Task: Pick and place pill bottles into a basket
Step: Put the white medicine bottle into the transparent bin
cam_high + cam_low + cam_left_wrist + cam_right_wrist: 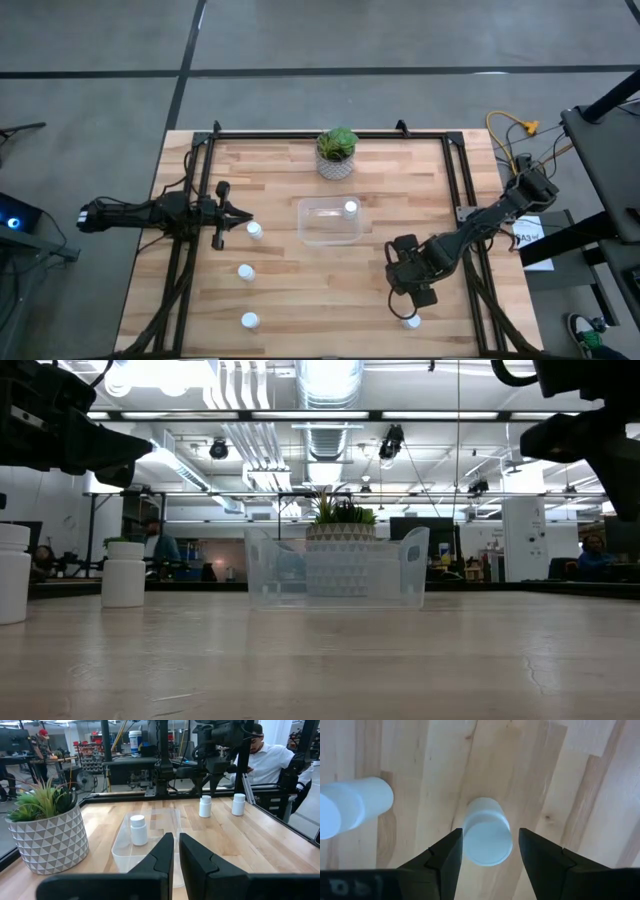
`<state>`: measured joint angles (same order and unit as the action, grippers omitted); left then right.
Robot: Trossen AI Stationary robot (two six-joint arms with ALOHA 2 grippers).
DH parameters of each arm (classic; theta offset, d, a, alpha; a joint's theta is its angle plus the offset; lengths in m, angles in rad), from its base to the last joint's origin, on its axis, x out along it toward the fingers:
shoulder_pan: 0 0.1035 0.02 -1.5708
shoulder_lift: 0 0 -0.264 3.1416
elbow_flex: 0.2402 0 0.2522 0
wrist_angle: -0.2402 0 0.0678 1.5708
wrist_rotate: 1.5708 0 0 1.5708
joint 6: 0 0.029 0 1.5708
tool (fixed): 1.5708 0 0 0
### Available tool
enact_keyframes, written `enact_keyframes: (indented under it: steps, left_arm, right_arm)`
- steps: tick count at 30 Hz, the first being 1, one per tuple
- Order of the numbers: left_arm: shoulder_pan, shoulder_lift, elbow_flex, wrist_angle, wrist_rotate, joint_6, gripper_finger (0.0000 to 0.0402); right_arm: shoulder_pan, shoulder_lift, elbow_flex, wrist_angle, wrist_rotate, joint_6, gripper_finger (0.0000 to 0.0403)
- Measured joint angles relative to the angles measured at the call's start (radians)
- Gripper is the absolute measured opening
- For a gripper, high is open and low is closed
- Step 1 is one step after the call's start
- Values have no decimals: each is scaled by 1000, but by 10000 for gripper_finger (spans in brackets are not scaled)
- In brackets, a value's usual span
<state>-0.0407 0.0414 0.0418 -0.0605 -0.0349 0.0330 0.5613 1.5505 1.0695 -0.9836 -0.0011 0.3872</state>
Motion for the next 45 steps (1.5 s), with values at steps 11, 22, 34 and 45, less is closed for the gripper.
enact_keyframes:
  steps: [11,22,34,45]
  left_arm:
    - [0,0,0,0,0,0,12]
    - [0,0,0,0,0,0,12]
    - [0,0,0,0,0,0,12]
    - [0,0,0,0,0,0,12]
  right_arm:
    - [31,2,-8,13,-7,14,185]
    - [34,0,-16,33,5,14,185]
    - [34,-5,-13,33,4,7,185]
    - [34,-6,-12,26,10,5,185]
